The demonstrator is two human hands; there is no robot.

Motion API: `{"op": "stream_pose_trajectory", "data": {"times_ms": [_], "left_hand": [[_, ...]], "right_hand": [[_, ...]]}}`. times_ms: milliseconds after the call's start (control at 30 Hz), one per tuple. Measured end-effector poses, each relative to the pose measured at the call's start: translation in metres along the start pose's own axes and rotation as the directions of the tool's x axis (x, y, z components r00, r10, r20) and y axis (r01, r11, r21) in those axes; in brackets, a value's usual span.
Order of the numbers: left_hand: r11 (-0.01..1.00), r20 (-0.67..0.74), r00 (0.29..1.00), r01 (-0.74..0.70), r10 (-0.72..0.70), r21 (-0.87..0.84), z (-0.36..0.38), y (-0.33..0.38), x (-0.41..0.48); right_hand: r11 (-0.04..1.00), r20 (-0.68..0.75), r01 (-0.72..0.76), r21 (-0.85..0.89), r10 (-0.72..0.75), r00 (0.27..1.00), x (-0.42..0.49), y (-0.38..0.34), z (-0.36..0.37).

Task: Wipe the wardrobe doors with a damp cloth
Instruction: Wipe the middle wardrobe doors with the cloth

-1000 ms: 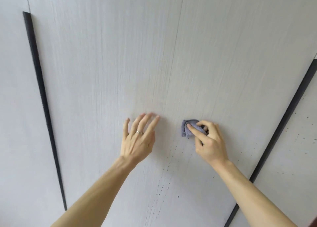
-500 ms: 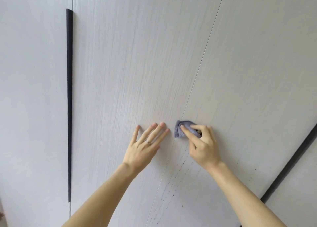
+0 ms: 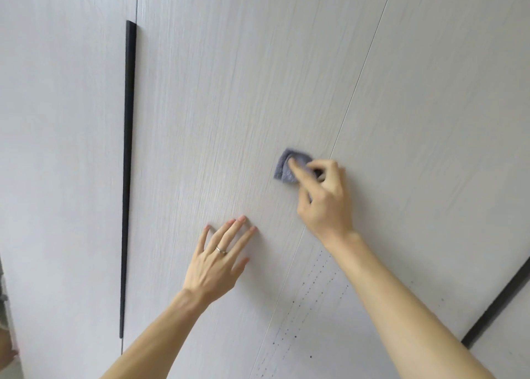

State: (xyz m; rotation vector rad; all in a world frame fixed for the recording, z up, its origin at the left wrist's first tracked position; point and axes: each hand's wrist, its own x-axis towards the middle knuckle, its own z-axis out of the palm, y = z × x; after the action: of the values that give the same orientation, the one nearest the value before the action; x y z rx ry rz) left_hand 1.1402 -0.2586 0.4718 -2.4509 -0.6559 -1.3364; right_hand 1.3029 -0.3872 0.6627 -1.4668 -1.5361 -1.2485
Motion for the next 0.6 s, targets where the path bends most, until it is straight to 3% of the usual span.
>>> {"op": "stream_pose_trajectory", "data": {"times_ms": [233, 300, 433, 600], "left_hand": [[0.997, 0.034, 0.997, 0.071, -0.070, -0.006, -0.006, 0.011, -0.009], [0.999, 0.038, 0.999, 0.038, -0.037, -0.013, -0.011, 0.015, -0.005], [0.996, 0.008, 0.996, -0.085, 0.085, 0.028, -0.015, 0.029, 0.025], [0.970, -0.006, 0.970, -0.241, 0.241, 0.038, -0.013, 0.064, 0.053]], "right_hand": [[0.991, 0.267, 0.107, -0.076, -0.083, 0.960, -0.099, 0.003, -0.008], [0.991, 0.218, 0.048, -0.122, -0.020, 0.976, -0.096, 0.020, -0.031], [0.961, -0.081, -0.254, -0.114, 0.245, 0.966, -0.055, 0.055, -0.067], [0.963, -0.130, -0.259, -0.069, 0.248, 0.960, -0.079, 0.056, -0.052]]}}
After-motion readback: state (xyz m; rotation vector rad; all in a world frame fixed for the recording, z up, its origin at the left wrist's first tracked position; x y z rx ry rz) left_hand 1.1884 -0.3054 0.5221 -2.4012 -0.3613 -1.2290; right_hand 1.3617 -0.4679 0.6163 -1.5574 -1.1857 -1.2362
